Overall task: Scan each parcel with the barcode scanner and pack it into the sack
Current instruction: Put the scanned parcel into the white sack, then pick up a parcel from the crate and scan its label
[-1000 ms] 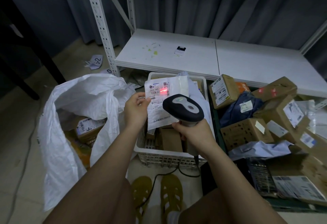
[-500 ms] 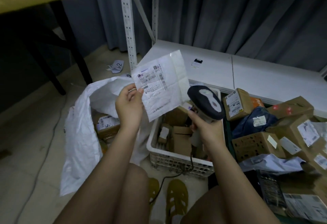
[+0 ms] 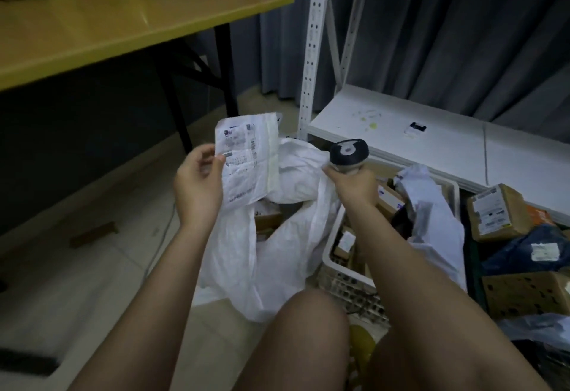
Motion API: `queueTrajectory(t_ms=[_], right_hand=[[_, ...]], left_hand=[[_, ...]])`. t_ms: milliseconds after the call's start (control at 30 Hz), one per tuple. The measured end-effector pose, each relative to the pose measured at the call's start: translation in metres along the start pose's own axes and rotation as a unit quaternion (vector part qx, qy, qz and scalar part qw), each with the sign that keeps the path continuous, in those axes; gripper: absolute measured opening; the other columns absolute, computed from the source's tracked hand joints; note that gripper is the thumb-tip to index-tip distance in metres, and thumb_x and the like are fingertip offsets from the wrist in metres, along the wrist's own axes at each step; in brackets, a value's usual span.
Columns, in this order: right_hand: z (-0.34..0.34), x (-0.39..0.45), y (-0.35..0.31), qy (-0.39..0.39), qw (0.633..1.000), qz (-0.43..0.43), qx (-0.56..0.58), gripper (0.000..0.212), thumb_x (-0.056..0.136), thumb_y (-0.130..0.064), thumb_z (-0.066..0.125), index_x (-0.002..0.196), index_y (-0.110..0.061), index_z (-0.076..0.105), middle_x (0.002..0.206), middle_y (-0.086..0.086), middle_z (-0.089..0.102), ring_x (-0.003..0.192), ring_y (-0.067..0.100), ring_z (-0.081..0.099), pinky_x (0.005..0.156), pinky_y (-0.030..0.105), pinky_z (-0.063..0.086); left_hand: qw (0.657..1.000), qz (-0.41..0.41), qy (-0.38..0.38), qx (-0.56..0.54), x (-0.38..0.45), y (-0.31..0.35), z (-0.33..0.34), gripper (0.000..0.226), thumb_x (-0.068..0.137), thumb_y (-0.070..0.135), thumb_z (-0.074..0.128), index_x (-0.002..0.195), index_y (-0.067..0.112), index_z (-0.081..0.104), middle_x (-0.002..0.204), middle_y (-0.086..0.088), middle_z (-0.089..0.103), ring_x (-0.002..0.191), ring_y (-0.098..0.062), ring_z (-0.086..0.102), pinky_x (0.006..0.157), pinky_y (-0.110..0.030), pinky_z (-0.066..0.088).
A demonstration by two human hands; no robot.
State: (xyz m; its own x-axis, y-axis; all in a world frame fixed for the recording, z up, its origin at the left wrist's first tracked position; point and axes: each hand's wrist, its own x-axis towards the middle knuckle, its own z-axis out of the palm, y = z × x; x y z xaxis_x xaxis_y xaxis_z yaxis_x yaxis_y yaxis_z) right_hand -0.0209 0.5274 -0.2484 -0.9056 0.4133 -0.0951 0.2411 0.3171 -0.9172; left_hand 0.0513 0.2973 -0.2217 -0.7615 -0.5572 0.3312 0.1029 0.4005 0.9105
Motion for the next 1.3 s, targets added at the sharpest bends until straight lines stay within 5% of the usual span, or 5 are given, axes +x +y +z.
queueTrajectory(t_ms=[200, 500, 767, 1133, 1300], right_hand=[[0.02, 0.008, 0.019, -0.018, 0.997, -0.011, -0.072, 0.05, 0.081, -0.013, 0.069, 0.128, -0.012, 0.051, 0.116, 0.01, 0.062, 0.106, 0.031, 0.06, 0.085, 0.036, 0.049], [-0.004, -0.003, 0.021, -0.026, 0.99, -0.127, 0.053, 0.025, 0.082, -0.004, 0.07, 0.106, -0.004, 0.062, 0.092, 0.002, 0.065, 0.077, -0.004, 0.056, 0.058, 0.003, 0.042], [-0.012, -0.006, 0.015, -0.005, 0.983, -0.142, 0.114, 0.016, 0.083, 0.003, 0.068, 0.088, -0.009, 0.058, 0.076, -0.01, 0.058, 0.061, -0.017, 0.054, 0.058, 0.0, 0.042], [0.0, 0.01, 0.017, 0.002, 0.982, -0.148, 0.118, 0.014, 0.081, -0.006, 0.067, 0.093, -0.005, 0.06, 0.09, 0.007, 0.066, 0.082, 0.012, 0.061, 0.069, 0.022, 0.048], [0.0, 0.005, 0.012, -0.001, 0.978, -0.158, 0.134, 0.022, 0.081, -0.005, 0.069, 0.103, -0.004, 0.063, 0.096, 0.004, 0.069, 0.087, 0.008, 0.064, 0.072, 0.019, 0.049]], left_hand=[[0.966, 0.086, -0.149, 0.195, 0.009, -0.007, 0.021, 0.016, 0.093, 0.025, 0.059, 0.107, 0.024, 0.067, 0.096, 0.006, 0.07, 0.086, -0.014, 0.064, 0.076, -0.033, 0.052], [0.728, 0.204, -0.367, 0.542, 0.039, 0.018, 0.102, 0.014, 0.088, 0.003, 0.058, 0.099, 0.01, 0.062, 0.099, -0.007, 0.059, 0.095, -0.027, 0.059, 0.069, -0.031, 0.039], [0.96, 0.097, -0.158, 0.211, 0.051, -0.018, 0.107, 0.011, 0.096, 0.01, 0.048, 0.093, 0.006, 0.058, 0.085, -0.008, 0.062, 0.079, -0.023, 0.057, 0.064, -0.034, 0.042], [0.899, 0.06, -0.232, 0.366, -0.012, -0.07, 0.083, 0.014, 0.095, 0.008, 0.047, 0.096, 0.014, 0.06, 0.092, -0.006, 0.065, 0.084, -0.027, 0.06, 0.061, -0.029, 0.035], [0.949, 0.059, -0.213, 0.223, 0.021, -0.066, 0.113, 0.014, 0.096, 0.012, 0.051, 0.083, 0.009, 0.055, 0.082, -0.007, 0.065, 0.075, -0.024, 0.059, 0.06, -0.034, 0.042]])
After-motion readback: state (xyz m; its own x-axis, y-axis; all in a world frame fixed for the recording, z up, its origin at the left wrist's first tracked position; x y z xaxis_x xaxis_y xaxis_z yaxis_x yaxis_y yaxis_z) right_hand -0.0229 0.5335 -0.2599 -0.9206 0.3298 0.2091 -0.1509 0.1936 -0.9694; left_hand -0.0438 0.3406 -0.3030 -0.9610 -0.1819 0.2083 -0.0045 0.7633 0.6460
